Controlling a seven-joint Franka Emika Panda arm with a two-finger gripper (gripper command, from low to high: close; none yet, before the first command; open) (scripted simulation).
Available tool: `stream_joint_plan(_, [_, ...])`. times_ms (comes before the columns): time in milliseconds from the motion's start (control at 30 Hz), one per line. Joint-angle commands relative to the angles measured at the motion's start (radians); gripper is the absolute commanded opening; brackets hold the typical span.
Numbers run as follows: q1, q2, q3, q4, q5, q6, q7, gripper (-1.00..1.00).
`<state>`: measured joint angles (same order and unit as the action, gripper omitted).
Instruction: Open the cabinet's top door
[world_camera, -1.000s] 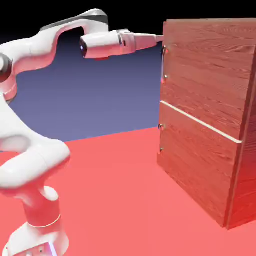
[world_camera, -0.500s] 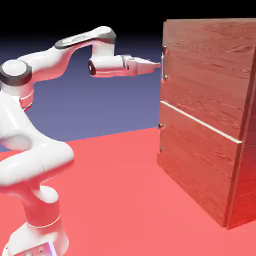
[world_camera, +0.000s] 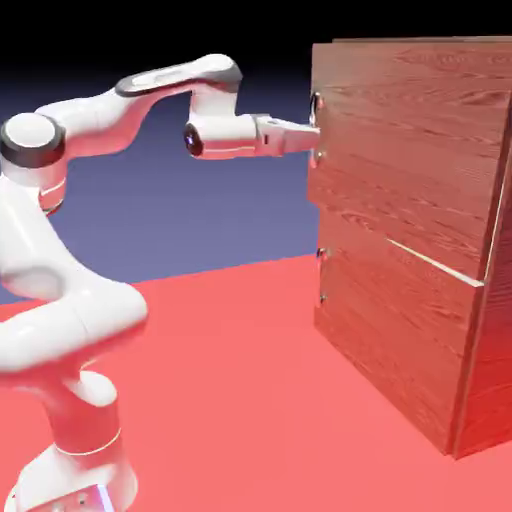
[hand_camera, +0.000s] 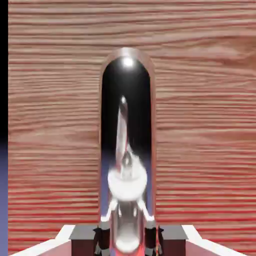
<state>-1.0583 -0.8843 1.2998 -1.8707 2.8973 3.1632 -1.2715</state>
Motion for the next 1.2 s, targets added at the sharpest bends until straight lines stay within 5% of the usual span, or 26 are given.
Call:
stream_joint_plan(0, [0.036, 0.007, -0.022, -0.029, 0.0, -0.015, -0.013, -1.0])
stream_joint_plan(567, [0.653, 0.055, -0.447, -0.439, -0.144, -0.193, -0.111, -1.0])
stream_joint_plan(1167, [1.305, -0.16, -0.969, -0.811, -0.624, -0.234, 0.061, -1.0])
